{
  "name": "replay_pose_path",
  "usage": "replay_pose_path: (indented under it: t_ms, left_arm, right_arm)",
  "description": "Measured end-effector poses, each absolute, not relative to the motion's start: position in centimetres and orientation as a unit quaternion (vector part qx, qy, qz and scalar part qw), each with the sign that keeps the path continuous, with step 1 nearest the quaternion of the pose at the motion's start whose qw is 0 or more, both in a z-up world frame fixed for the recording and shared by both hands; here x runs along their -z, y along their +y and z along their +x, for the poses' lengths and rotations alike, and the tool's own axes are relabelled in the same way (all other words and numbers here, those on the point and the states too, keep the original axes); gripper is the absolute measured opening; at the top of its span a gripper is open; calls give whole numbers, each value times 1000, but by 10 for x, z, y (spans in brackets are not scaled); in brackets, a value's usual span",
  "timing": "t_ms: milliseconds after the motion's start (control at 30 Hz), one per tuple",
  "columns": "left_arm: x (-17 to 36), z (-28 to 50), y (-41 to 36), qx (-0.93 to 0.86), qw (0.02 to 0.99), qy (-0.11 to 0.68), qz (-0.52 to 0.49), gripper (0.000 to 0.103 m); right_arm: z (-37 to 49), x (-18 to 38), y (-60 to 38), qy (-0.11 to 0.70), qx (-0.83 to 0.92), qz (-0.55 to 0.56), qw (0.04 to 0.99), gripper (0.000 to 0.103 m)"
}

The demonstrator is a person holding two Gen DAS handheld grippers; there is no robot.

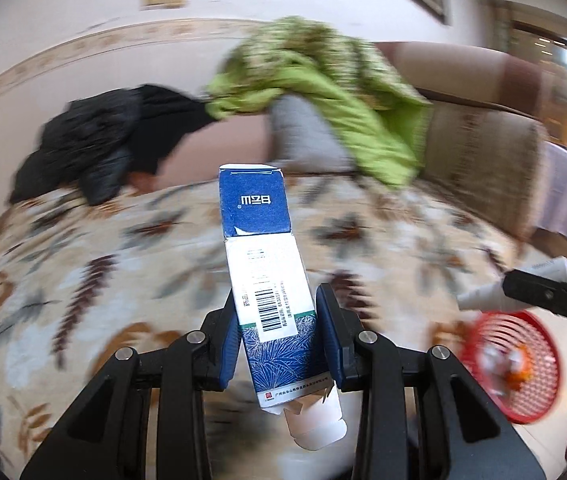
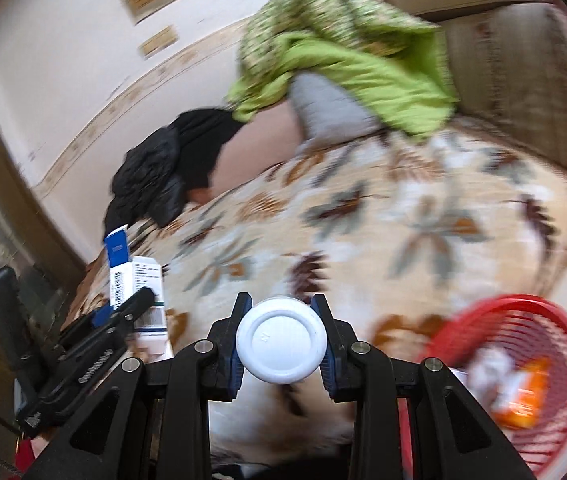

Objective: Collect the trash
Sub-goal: 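Carry the box and tube to the red basket and open both tools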

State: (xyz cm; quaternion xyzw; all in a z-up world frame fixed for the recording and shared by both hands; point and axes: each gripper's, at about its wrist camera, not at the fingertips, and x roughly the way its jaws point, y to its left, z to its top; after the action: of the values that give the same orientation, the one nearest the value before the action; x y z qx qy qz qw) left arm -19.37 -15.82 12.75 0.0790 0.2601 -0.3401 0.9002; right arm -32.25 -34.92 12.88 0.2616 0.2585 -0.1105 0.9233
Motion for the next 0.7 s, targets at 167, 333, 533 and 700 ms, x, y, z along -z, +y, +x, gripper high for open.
replay_pose_path:
  t_ms: [167,333,533,700]
  left_arm:
    - [-140,-240,-211,431,859,258,103,34]
    - [-145,-275,-261,504,809,275,126,34]
    - [-132,-299,-313,557,750,324,144,34]
    - [-116,-309,-342,561,733,345,168,38]
  right_arm:
    - [-393,-129,-396,251,176,284,908,32]
    - [-441,-120,-429,253,214,312,890,32]
    - [-457,-111,-448,257,229,320,883,32]
    - [-458,-96,-465,276,234,334,870,36]
